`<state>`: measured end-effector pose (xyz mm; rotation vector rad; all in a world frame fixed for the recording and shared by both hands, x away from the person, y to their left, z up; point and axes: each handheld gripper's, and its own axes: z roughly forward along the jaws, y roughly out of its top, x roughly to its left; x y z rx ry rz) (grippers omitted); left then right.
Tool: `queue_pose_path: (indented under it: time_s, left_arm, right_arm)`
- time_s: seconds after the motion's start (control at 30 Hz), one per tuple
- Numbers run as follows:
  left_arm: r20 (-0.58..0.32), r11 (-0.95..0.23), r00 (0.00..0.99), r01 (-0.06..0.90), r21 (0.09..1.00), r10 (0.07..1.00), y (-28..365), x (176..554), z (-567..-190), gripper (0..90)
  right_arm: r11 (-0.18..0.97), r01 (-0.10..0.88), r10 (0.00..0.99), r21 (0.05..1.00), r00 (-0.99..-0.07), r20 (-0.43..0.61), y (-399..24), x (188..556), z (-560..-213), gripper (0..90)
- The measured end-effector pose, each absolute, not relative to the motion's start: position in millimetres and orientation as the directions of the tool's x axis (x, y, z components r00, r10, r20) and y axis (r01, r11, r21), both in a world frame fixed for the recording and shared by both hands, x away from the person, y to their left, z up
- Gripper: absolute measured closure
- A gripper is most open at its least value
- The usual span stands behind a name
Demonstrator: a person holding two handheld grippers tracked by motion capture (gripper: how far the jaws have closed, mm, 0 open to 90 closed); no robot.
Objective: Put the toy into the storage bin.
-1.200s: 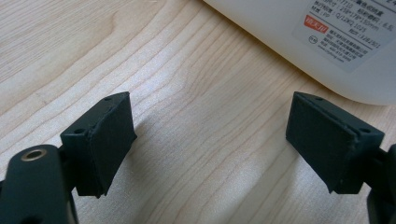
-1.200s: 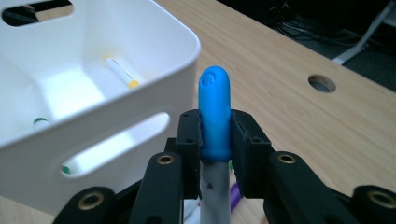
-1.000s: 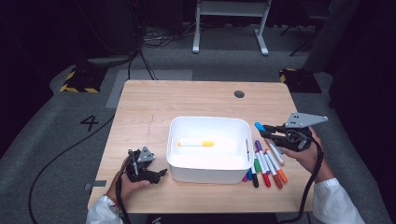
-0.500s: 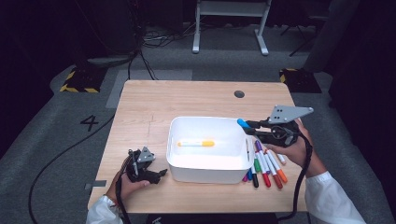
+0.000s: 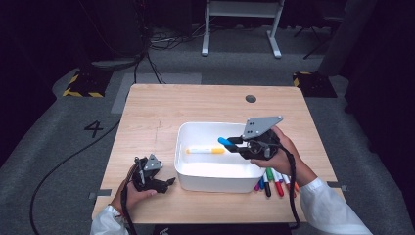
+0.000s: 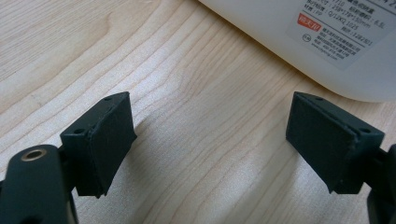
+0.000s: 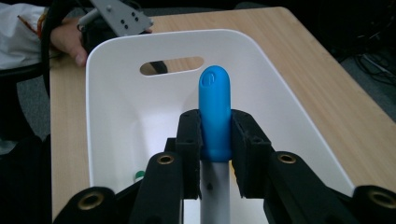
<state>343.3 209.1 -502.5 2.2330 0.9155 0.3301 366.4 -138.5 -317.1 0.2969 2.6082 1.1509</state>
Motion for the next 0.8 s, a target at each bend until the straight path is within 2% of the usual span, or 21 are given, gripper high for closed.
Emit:
queue_pose_path:
  time_s: [0.57,0.8]
  left_arm:
    - [-0.027,-0.512,0.72,0.519,0.684,0.693,209,343,-503,15.5]
    - [-0.027,-0.513,0.721,0.518,0.684,0.693,209,343,-503,15.5]
  right_arm:
    - [0.802,0.088,0.176,0.591,-0.98,-0.093,-104,354,-351,74.6]
    - [0.821,0.091,0.155,0.563,-0.986,-0.067,-99,351,-358,74.5]
